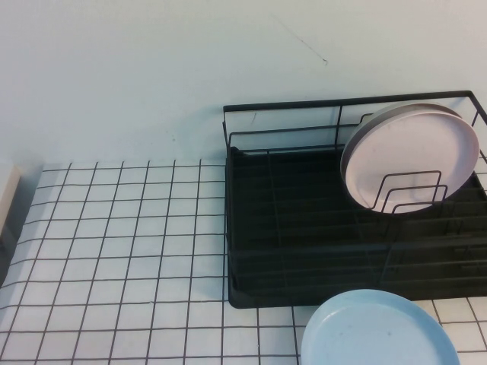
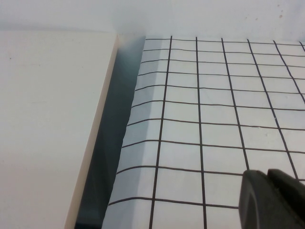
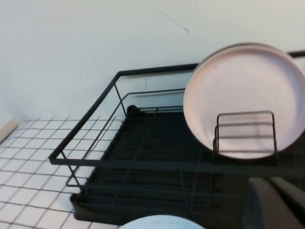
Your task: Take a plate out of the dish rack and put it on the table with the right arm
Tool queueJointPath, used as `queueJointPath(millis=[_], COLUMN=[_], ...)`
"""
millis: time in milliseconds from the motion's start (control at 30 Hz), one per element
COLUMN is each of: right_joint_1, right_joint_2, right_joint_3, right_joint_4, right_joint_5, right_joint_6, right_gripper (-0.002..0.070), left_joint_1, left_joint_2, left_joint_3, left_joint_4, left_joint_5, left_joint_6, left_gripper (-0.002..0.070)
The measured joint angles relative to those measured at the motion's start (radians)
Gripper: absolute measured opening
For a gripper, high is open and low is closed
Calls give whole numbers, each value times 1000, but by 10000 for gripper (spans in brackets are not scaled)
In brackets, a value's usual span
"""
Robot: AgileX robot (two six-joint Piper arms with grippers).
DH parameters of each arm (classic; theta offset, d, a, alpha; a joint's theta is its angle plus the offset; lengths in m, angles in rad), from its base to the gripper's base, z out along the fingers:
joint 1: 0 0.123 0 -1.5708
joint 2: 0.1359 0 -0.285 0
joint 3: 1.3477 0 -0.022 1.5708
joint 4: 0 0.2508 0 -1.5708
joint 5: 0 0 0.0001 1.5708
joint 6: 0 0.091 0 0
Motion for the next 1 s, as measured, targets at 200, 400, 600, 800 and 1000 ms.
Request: queueJointPath(millis=[200, 400, 600, 800, 1000], right_joint_1=[0, 0, 0, -2, -2], right_joint_2=[344, 705, 1034, 1318, 1478], right_joint_3=[-276, -515, -738, -934, -1050], right_joint_4=[23, 141, 161, 156, 131], right_joint_5=[44, 73, 87, 202, 230], right_joint_6=[-370, -626, -865, -1066, -1168], right_gripper=[88, 409, 469, 468, 467], left_joint_1=[0, 0, 0, 0, 0], left_joint_2=[0, 0, 0, 0, 0], left_joint_3=[0, 0, 0, 0, 0], left_joint_4=[0, 0, 0, 0, 0], left_joint_5=[0, 0, 0, 0, 0], left_joint_6=[0, 0, 0, 0, 0], left_gripper=[-3, -3, -3, -3, -3])
